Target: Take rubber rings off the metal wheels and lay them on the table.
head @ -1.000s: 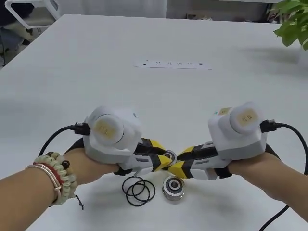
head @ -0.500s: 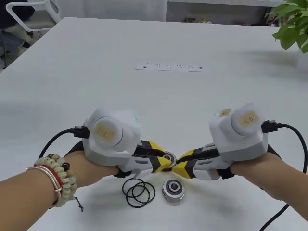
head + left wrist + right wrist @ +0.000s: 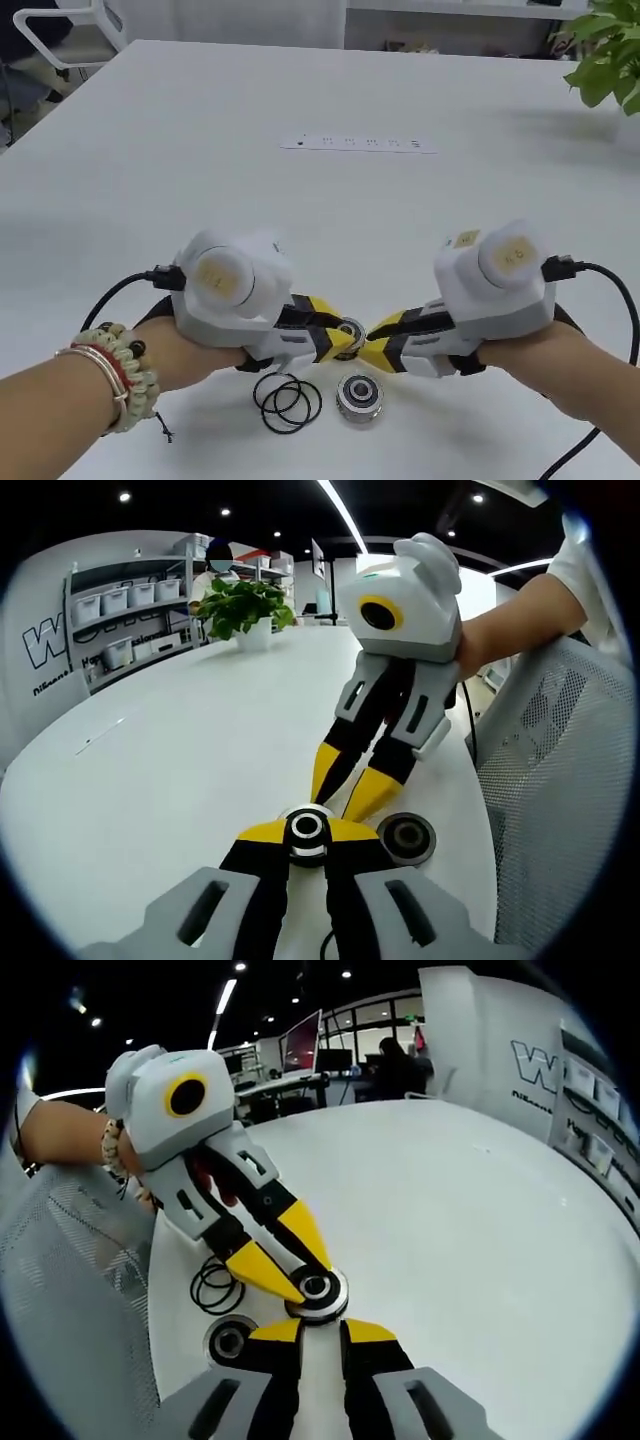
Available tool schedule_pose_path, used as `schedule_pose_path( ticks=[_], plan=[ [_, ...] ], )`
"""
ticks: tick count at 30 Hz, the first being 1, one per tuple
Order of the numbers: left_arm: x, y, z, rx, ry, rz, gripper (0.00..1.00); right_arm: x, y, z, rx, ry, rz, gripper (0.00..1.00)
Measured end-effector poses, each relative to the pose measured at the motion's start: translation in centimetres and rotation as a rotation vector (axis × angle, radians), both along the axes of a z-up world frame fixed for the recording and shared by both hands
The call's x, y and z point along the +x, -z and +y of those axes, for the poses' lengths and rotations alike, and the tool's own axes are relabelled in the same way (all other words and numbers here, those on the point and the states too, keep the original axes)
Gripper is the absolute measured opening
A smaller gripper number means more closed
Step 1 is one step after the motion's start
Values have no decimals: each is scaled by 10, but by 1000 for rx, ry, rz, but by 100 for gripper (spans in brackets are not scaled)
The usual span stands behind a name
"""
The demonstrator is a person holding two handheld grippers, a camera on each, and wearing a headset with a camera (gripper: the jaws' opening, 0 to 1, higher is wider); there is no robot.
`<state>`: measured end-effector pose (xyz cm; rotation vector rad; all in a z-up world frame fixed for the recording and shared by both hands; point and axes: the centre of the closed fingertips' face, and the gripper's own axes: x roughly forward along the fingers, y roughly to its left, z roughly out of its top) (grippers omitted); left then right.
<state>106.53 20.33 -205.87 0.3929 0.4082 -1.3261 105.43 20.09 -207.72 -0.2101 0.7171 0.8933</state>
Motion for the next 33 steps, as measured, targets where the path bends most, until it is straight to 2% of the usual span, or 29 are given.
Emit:
schedule_pose_path(
  ticks=[5,9,11,14,15,21,24,25,33],
  plan=[
    [0,0,0,-4,0,-1,8,0,0,4,-20,-20,-24,15],
    [0,0,0,-6,-1,1,8,0,1,2,-30,-33,-26,12],
    [0,0,1,-7,0,4,8,-1,0,2,-55,-67,-61,11],
    [0,0,1,-9,-2,6,8,0,0,1,-62,-70,-61,10],
    [0,0,1,-9,-2,6,8,1,1,0,-67,-67,-60,0],
    [0,0,1,-10,-6,7,8,2,3,-2,-82,-58,-60,0],
    [0,0,1,-10,-6,6,8,3,3,-3,-61,-21,-28,0],
    [0,0,1,-11,-6,6,8,3,3,-3,-33,19,17,0],
    [1,0,2,-7,-6,0,8,7,4,-9,78,186,161,0]
  ],
)
